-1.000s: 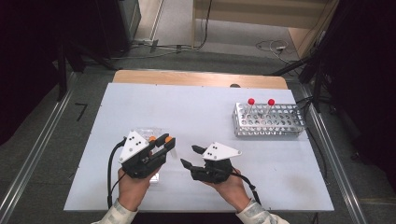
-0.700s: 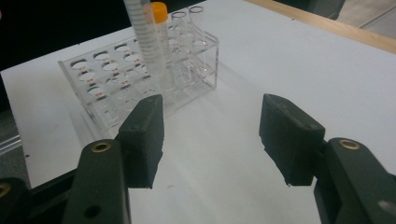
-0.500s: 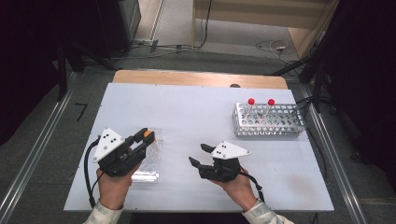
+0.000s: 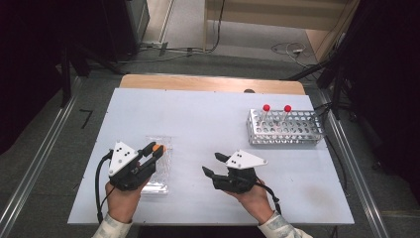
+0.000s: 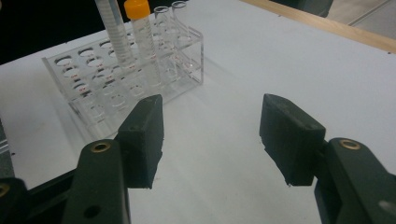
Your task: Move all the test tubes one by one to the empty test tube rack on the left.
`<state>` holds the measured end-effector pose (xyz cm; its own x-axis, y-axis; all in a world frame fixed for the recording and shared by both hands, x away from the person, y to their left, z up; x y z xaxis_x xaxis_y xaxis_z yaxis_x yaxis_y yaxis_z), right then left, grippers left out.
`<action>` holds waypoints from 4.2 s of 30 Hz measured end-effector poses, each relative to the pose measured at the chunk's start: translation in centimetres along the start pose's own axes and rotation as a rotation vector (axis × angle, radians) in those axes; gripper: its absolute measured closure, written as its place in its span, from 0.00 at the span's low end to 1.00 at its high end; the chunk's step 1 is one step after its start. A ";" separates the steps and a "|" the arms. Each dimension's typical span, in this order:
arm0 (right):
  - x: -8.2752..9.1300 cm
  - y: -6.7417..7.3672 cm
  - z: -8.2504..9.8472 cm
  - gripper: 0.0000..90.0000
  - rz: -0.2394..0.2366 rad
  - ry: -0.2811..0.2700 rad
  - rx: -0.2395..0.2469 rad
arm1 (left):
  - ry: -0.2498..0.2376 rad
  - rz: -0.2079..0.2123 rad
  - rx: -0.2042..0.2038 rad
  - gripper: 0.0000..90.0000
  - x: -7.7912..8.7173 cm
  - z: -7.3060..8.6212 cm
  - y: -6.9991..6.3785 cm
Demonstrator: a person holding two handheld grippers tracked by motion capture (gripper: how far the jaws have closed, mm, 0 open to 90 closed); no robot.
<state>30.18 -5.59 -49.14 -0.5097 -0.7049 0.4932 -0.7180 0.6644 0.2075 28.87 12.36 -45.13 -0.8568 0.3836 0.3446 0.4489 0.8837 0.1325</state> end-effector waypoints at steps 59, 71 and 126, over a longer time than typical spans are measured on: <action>5.1 -16.8 -2.9 0.38 0.425 -0.177 -0.202 | -0.002 -0.106 0.117 0.21 0.2 1.2 2.0; 6.6 -23.3 -3.8 0.40 0.595 -0.211 -0.251 | 0.000 -0.105 0.102 0.21 0.1 1.2 1.8; 9.5 -19.2 -7.4 0.79 0.476 -0.275 -0.237 | -0.017 -0.077 0.089 0.19 0.2 0.5 0.6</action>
<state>42.63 -23.16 -42.21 -0.8760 -0.3337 0.3482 -0.2716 0.9380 0.2155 28.82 13.11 -45.45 -0.8923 0.3175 0.3209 0.3581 0.9307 0.0749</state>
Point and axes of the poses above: each handheld gripper's, and its own axes: x roughly backward along the jaws, z roughly out of its underside, y roughly to its left, the point moved 10 cm from there along -x, roughly forward along the jaws, and after that the axes turned 13 degrees about -x, right-handed, at the moved point
